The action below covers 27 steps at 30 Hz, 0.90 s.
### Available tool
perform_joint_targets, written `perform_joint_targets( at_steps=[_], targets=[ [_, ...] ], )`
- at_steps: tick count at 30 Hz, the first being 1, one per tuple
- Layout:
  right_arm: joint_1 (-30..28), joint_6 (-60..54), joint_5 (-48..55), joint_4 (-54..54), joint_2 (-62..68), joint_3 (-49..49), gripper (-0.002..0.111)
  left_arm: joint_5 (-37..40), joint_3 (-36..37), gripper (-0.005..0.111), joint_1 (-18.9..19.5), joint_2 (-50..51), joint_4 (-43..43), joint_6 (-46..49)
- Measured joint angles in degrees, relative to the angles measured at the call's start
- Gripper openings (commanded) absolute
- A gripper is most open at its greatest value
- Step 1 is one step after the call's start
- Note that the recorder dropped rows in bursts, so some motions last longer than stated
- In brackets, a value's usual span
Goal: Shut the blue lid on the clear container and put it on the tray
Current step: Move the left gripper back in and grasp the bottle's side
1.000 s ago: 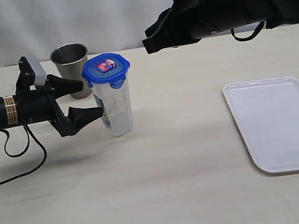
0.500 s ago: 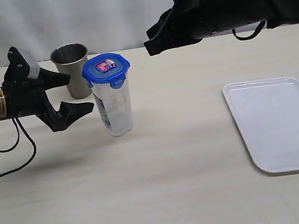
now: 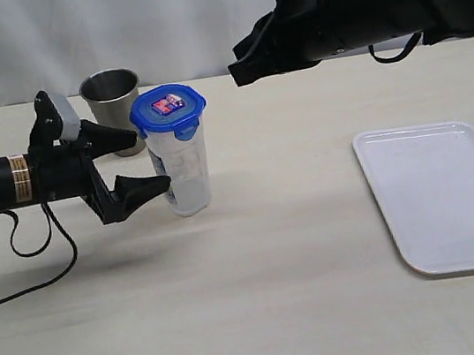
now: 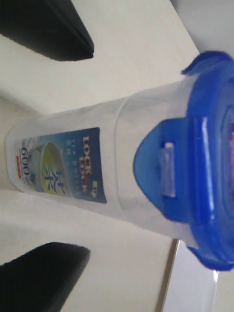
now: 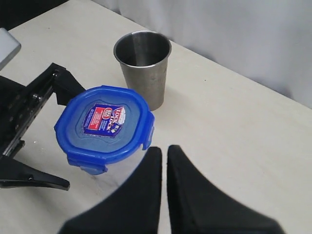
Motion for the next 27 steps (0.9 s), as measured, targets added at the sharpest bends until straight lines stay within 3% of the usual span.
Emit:
perform_joint_targets(
  at_steps=[5,15,20,27],
  targets=[
    [0.00,0.10,-0.14,0.00,0.00,0.00,0.005,-4.96,0.00,0.105,-0.57,2.10,-3.48,2.88],
    [0.00,0.46,-0.55,0.00,0.00,0.00,0.005,-3.32,0.00,0.105,-6.36,5.82,-15.16,14.66],
    [0.00,0.46,-0.55,0.00,0.00,0.00,0.005,-3.81,0.00,0.105,-6.74,8.09,-21.65,18.24],
    [0.00,0.46,-0.55,0.00,0.00,0.00,0.005,-7.17,-0.24,0.105,-7.83,8.42,-24.30,19.20]
  ],
)
